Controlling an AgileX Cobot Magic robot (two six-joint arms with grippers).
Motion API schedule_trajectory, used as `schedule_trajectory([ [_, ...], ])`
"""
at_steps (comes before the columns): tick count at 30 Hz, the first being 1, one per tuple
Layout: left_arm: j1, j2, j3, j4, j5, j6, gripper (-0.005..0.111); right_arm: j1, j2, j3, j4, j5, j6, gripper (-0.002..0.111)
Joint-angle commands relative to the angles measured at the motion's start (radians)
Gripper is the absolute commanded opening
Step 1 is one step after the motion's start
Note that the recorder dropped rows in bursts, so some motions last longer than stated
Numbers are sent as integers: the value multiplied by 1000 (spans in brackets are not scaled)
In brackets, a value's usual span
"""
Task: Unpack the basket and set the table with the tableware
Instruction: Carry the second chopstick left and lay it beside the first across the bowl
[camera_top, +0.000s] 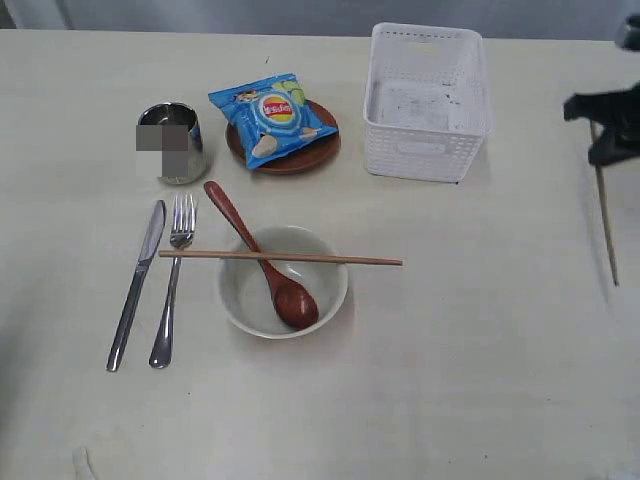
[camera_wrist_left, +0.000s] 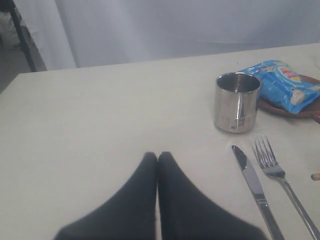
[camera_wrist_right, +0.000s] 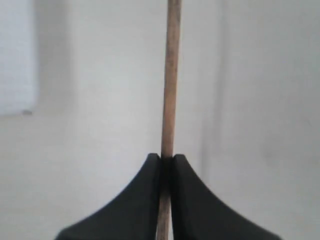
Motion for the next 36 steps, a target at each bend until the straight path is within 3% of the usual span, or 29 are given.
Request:
schedule_trajectory([
  [1,-5,-2,2,2,-1,-2,0,179,-92,-118,41,115,-66,-1],
  [9,-5,-2,2,2,-1,-2,0,619,-122,-351,-24,404,-117,-1],
  [15,-5,-2,2,2,-1,-2,0,924,-98,-383,-218,436,-117,-1],
  [19,-5,-2,2,2,-1,-2,0,1052,-35,-383,-285,463,-150,-1],
  [23,-5,-2,2,2,-1,-2,0,1124,39,-383,-346,494,-216,-1],
  [28,-5,-2,2,2,-1,-2,0,1133,117,-383,-407,498,-253,-1],
  [36,-5,-2,2,2,-1,-2,0,1135,134,-383,-289,403,-270,-1],
])
